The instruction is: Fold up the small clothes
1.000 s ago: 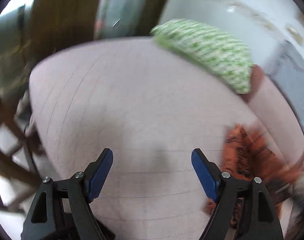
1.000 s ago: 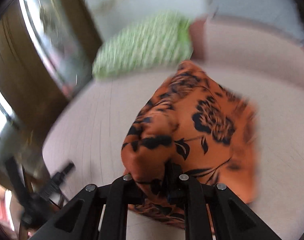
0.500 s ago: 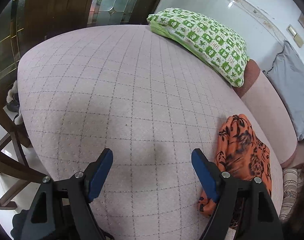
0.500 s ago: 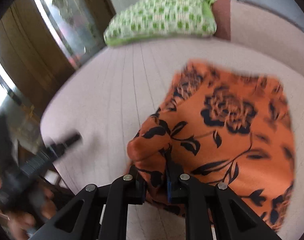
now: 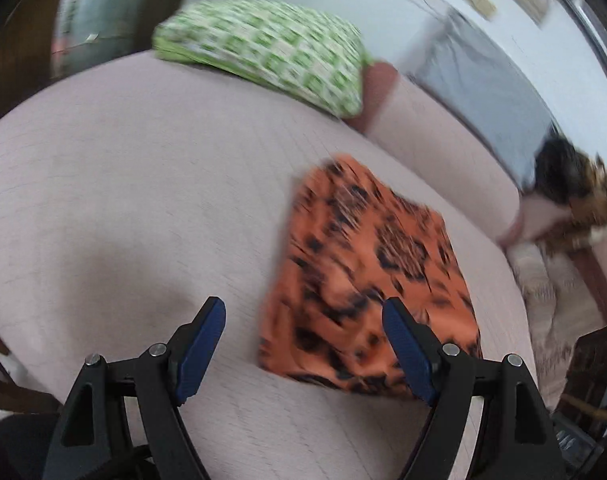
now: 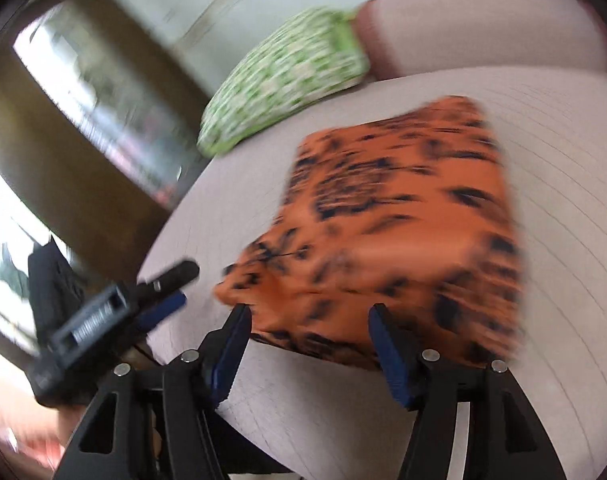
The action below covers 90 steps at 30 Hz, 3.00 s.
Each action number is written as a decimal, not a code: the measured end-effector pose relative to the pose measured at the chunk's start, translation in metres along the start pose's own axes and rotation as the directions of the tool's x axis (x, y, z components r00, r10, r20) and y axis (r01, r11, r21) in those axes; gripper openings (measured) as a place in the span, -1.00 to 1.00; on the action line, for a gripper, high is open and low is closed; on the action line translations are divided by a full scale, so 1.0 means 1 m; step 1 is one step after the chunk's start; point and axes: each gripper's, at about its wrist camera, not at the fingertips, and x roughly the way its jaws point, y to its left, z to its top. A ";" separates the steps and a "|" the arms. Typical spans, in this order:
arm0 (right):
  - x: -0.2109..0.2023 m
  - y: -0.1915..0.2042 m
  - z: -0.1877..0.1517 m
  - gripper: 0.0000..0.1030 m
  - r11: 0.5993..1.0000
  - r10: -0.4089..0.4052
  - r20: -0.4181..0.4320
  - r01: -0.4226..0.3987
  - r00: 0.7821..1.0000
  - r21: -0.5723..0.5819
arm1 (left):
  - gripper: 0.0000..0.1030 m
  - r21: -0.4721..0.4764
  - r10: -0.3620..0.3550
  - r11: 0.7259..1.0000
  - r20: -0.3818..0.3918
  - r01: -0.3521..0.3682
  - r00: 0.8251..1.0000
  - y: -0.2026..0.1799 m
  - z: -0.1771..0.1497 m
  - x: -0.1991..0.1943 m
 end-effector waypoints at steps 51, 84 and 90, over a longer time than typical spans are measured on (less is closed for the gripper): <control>-0.002 -0.091 0.047 0.49 0.912 0.154 0.045 -0.159 0.987 0.378 | 0.19 0.160 0.232 0.964 -0.102 -0.214 0.967 -0.020 0.022 0.074; 0.060 -0.138 0.092 0.23 0.862 0.181 -0.076 -0.121 0.981 0.492 | 0.34 0.243 0.206 0.953 -0.078 -0.182 0.975 -0.040 0.019 0.091; 0.084 -0.123 0.099 -0.25 0.937 0.084 -0.118 -0.038 0.989 0.348 | 0.35 0.189 0.167 0.971 -0.105 -0.145 0.980 -0.028 0.020 0.092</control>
